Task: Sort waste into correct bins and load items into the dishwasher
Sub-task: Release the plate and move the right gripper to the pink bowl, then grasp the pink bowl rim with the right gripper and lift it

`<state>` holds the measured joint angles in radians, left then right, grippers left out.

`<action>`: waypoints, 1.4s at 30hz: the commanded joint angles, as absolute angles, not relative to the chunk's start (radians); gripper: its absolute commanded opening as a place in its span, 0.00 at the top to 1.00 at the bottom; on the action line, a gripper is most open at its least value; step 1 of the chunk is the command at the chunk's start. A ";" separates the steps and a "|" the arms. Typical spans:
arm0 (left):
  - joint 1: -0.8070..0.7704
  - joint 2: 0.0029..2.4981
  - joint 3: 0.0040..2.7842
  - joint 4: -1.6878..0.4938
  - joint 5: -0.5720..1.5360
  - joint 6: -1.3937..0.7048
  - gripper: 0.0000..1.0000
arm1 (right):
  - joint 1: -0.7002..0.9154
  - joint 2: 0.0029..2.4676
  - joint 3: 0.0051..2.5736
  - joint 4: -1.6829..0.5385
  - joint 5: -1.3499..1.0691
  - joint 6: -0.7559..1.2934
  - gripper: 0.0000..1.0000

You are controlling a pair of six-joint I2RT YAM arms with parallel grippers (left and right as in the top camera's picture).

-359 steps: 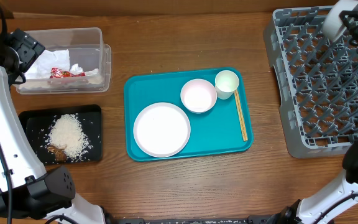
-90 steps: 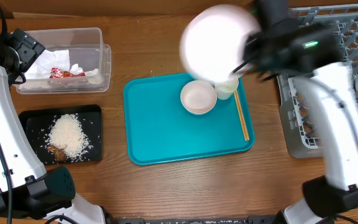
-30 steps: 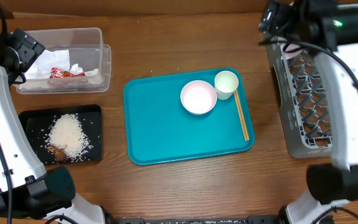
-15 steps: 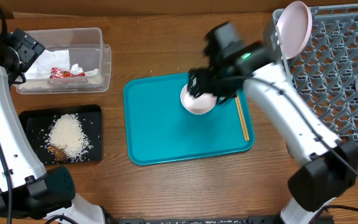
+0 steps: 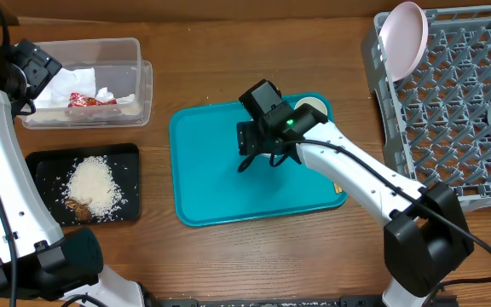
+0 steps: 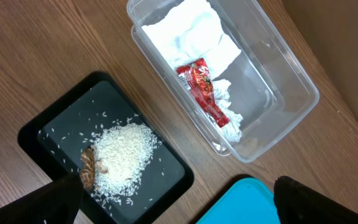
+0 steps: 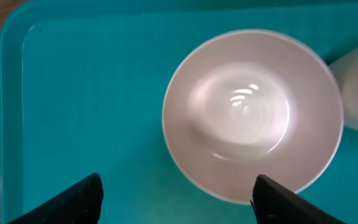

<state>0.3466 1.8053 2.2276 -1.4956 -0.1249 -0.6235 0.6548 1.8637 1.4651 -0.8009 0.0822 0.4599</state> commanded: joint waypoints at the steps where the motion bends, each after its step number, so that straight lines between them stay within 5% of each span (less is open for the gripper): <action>1: 0.340 1.814 2.227 -1.492 -0.138 -0.605 0.00 | 0.653 1.899 1.465 -0.787 0.118 0.440 0.22; 7: 0.340 1.814 2.227 -1.492 -0.138 -0.605 0.00 | 0.653 1.944 1.502 -0.809 -0.016 0.416 0.21; 13: 0.340 1.814 2.227 -1.492 -0.138 -0.605 0.00 | 0.646 2.006 1.514 -0.861 -0.033 0.415 0.10; 21: 0.340 1.814 2.227 -1.492 -0.138 -0.605 0.00 | 0.669 2.065 1.545 -0.851 -0.017 0.390 0.13; 28: 0.340 1.814 2.227 -1.492 -0.138 -0.605 0.00 | 0.706 2.066 1.545 -0.863 -0.015 0.393 0.49; 36: 0.340 1.814 2.227 -1.492 -0.138 -0.605 0.00 | 0.791 2.066 1.545 -0.904 0.081 0.421 0.60; 42: 0.340 1.814 2.227 -1.492 -0.138 -0.605 0.00 | 0.821 2.066 1.545 -0.912 0.089 0.424 0.78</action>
